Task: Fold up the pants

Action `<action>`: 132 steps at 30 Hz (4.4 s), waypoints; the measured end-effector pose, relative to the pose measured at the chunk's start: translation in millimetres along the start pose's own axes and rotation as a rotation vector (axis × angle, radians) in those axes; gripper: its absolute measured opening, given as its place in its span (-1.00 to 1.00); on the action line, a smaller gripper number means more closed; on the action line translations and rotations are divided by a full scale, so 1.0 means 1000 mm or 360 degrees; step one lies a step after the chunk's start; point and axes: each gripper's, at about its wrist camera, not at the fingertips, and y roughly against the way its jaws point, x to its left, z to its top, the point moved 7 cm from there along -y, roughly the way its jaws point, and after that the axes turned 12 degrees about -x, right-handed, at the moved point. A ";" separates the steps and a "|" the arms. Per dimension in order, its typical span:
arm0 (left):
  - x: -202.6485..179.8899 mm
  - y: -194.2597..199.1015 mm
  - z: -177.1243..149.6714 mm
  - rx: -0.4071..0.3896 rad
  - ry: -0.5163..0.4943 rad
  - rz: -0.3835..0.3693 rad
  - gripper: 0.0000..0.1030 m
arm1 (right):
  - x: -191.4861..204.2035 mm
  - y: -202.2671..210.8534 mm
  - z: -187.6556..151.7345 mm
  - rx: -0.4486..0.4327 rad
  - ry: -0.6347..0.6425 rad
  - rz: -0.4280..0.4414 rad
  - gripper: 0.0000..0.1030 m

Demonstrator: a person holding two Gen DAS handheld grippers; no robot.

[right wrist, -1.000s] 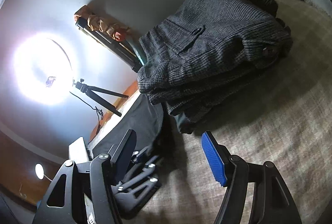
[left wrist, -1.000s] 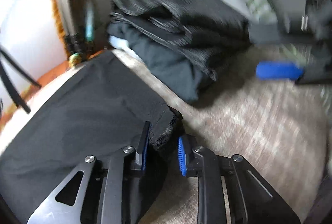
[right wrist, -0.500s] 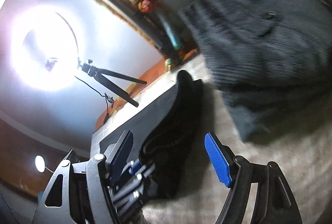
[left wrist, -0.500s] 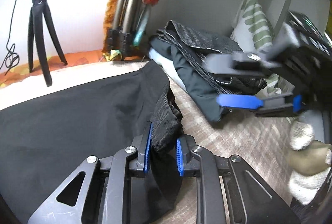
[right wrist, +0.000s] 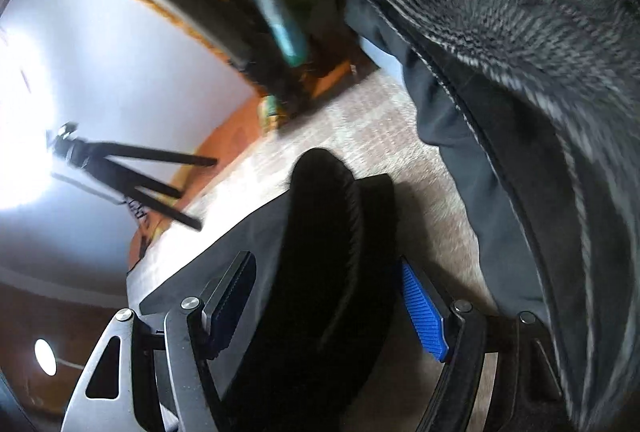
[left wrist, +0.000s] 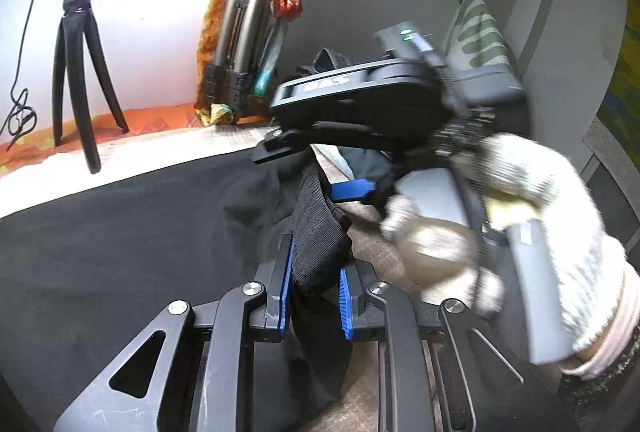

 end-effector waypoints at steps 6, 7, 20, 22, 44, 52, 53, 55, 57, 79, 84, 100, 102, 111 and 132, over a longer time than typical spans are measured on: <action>-0.003 0.002 0.001 -0.0008 0.0024 -0.0027 -0.67 | 0.004 -0.005 0.004 0.0009 -0.0034 0.0086 -0.27; -0.003 0.003 0.001 -0.0011 0.0031 -0.0030 -0.68 | 0.005 -0.004 0.005 0.0001 -0.0034 0.0104 -0.47; -0.007 0.057 0.015 -0.0069 0.0028 -0.0029 -0.68 | 0.077 0.046 0.003 -0.0160 0.0236 0.0206 -0.82; 0.000 0.072 0.018 -0.0082 0.0033 -0.0013 -0.68 | 0.097 0.050 -0.003 -0.0173 0.0297 0.0211 -0.83; 0.108 0.182 -0.014 -0.0128 0.0299 0.0210 -0.68 | 0.243 0.005 -0.115 -0.0068 0.0681 0.0173 -0.83; 0.166 0.209 -0.042 -0.0112 0.0512 0.0330 -0.68 | 0.286 -0.037 -0.161 0.0008 0.0799 0.0148 -0.83; 0.176 0.211 -0.047 -0.0106 0.0574 0.0336 -0.68 | 0.289 -0.042 -0.166 0.0017 0.0805 0.0137 -0.83; 0.190 0.211 -0.052 -0.0093 0.0636 0.0356 -0.68 | 0.294 -0.055 -0.175 0.0035 0.0815 0.0121 -0.83; 0.199 0.210 -0.057 -0.0079 0.0657 0.0380 -0.68 | 0.299 -0.065 -0.182 0.0058 0.0814 0.0123 -0.83; 0.230 0.238 -0.092 -0.0035 0.0864 0.0484 -0.68 | 0.232 0.031 -0.192 -0.0055 0.1182 0.0308 0.13; 0.248 0.240 -0.092 -0.0032 0.0948 0.0620 -0.39 | 0.178 0.045 -0.212 -0.0057 0.1301 0.0194 0.13; 0.246 0.209 -0.069 0.0115 0.0394 0.1043 -0.08 | 0.150 0.053 -0.232 -0.0130 0.1354 0.0206 0.19; 0.262 0.215 -0.078 0.0127 0.0485 0.1076 -0.02 | 0.149 0.052 -0.231 -0.0121 0.1364 0.0212 0.22; 0.266 0.246 -0.082 0.0047 0.0605 0.1081 0.09 | 0.147 0.036 -0.236 -0.0020 0.1372 0.0209 0.22; 0.328 0.176 -0.010 0.0116 0.0582 0.1089 0.25 | 0.163 -0.017 -0.141 -0.0026 0.0992 0.0311 0.33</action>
